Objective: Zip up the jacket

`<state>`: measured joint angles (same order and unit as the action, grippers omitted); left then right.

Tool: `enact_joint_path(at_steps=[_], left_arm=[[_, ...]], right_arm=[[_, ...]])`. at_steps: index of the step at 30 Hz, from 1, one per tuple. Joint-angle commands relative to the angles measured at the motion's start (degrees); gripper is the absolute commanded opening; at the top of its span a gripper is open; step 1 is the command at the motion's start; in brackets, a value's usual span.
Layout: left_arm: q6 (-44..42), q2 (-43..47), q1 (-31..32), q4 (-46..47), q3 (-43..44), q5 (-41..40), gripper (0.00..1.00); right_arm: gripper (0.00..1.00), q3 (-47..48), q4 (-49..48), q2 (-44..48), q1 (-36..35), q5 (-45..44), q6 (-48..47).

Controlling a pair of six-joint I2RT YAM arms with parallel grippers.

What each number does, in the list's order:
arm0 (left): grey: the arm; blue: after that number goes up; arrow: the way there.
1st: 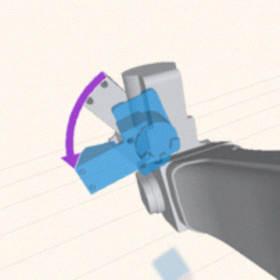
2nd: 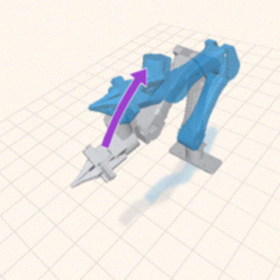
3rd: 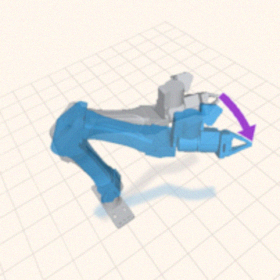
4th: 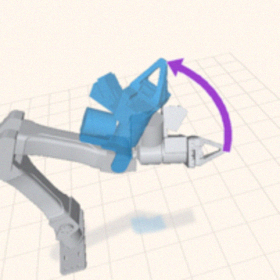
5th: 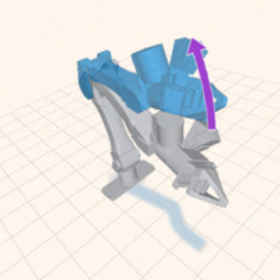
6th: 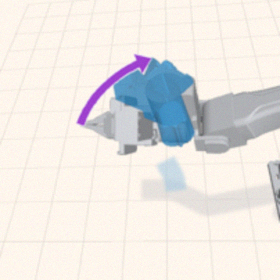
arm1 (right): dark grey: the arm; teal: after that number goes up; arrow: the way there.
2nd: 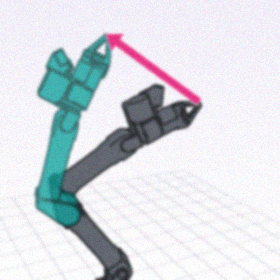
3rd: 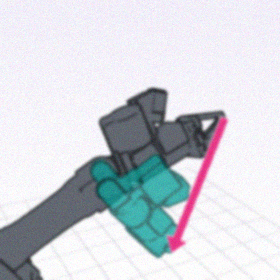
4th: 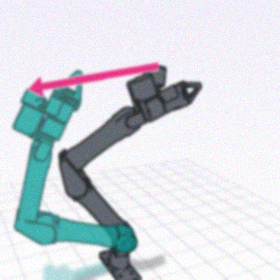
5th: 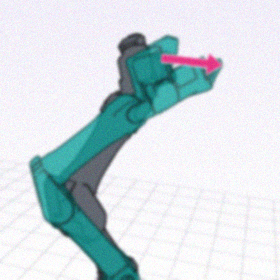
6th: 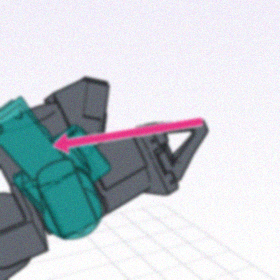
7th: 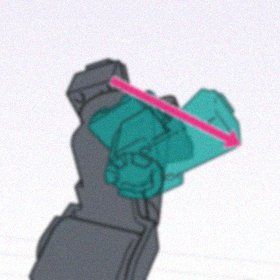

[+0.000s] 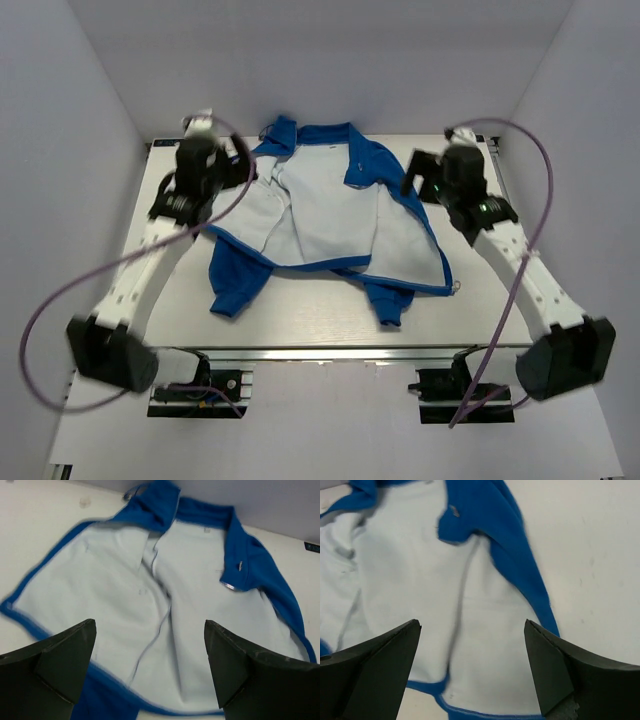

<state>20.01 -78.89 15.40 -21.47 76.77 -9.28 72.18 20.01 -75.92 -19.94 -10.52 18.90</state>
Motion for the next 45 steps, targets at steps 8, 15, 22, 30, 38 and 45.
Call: enact_joint_path(at_steps=[8,15,22,30,38,45], left_arm=[[20.77,12.99,-0.19,-2.52,-35.01,3.38,0.98],[25.51,5.69,-0.89,-4.45,-38.01,-0.38,0.98],[26.05,-0.55,-11.5,1.25,-40.21,1.09,0.98],[27.1,-10.57,-15.92,-1.71,-32.14,-6.07,0.98],[22.71,-8.48,-22.52,1.25,-21.23,-0.49,0.98],[19.72,2.94,-22.52,-0.66,-19.73,1.8,0.98]], right_arm=[[0.89,-31.57,5.38,14.84,11.75,1.74,16.16],[0.89,-36.32,2.6,11.68,19.33,3.58,15.56],[0.89,-36.85,-3.3,5.09,21.44,8.95,11.35],[0.89,-32.46,-1.37,-2.3,21.44,6.39,7.65],[0.79,-34.21,-4.89,-1.95,21.44,12.1,1.41],[0.0,-34.57,-7.18,1.82,21.44,15.97,0.53]])
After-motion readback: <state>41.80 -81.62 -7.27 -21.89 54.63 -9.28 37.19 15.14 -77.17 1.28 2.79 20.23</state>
